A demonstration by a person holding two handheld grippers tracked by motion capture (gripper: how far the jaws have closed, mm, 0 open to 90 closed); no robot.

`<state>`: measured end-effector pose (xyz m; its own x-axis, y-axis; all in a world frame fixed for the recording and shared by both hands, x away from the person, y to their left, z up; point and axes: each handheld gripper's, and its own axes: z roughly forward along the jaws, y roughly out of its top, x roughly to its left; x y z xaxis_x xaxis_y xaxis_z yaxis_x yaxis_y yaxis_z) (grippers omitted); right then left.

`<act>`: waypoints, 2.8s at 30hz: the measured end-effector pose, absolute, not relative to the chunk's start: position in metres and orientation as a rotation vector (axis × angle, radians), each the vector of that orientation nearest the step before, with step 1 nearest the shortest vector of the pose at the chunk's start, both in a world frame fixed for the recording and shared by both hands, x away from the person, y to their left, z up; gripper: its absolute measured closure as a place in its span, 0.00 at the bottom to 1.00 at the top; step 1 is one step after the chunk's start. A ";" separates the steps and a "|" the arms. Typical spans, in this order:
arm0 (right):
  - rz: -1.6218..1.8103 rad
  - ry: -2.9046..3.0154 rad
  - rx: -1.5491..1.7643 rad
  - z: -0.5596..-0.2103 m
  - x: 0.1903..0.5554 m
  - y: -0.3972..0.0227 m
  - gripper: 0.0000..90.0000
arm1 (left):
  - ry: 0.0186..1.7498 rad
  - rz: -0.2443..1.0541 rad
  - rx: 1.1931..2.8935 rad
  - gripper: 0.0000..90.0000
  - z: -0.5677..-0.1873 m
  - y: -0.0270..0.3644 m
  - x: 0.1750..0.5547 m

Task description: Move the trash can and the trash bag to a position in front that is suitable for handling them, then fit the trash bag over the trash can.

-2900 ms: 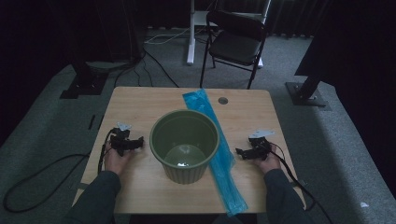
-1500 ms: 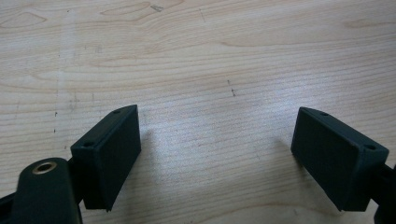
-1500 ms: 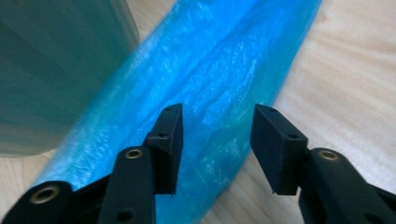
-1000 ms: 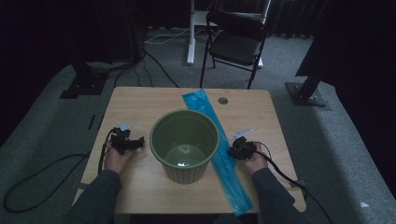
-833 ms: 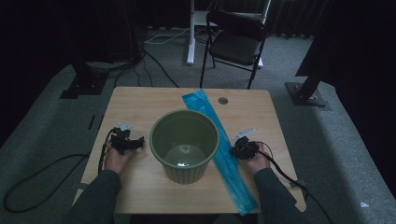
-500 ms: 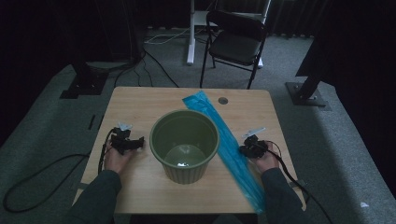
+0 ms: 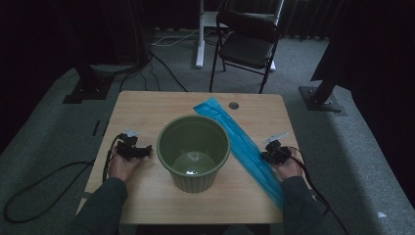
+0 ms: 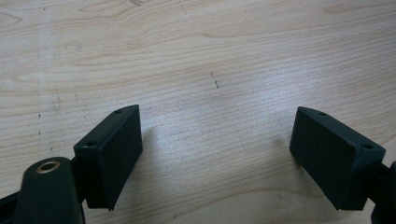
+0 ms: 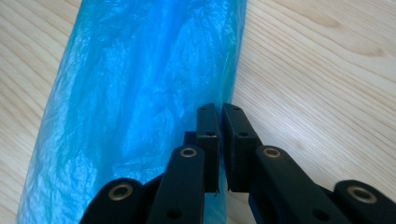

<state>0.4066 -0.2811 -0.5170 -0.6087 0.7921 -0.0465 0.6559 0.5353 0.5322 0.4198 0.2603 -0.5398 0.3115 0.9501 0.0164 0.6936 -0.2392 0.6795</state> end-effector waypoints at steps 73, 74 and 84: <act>0.821 2.428 1.244 -0.528 0.481 -0.161 0.46 | 1.368 0.548 2.066 0.43 -0.535 0.255 0.418; 0.818 2.439 1.241 -0.529 0.481 -0.161 0.45 | 1.368 0.548 2.065 0.43 -0.535 0.255 0.418; 0.794 2.414 1.282 -0.526 0.484 -0.165 0.72 | 1.369 0.549 2.064 0.43 -0.536 0.255 0.418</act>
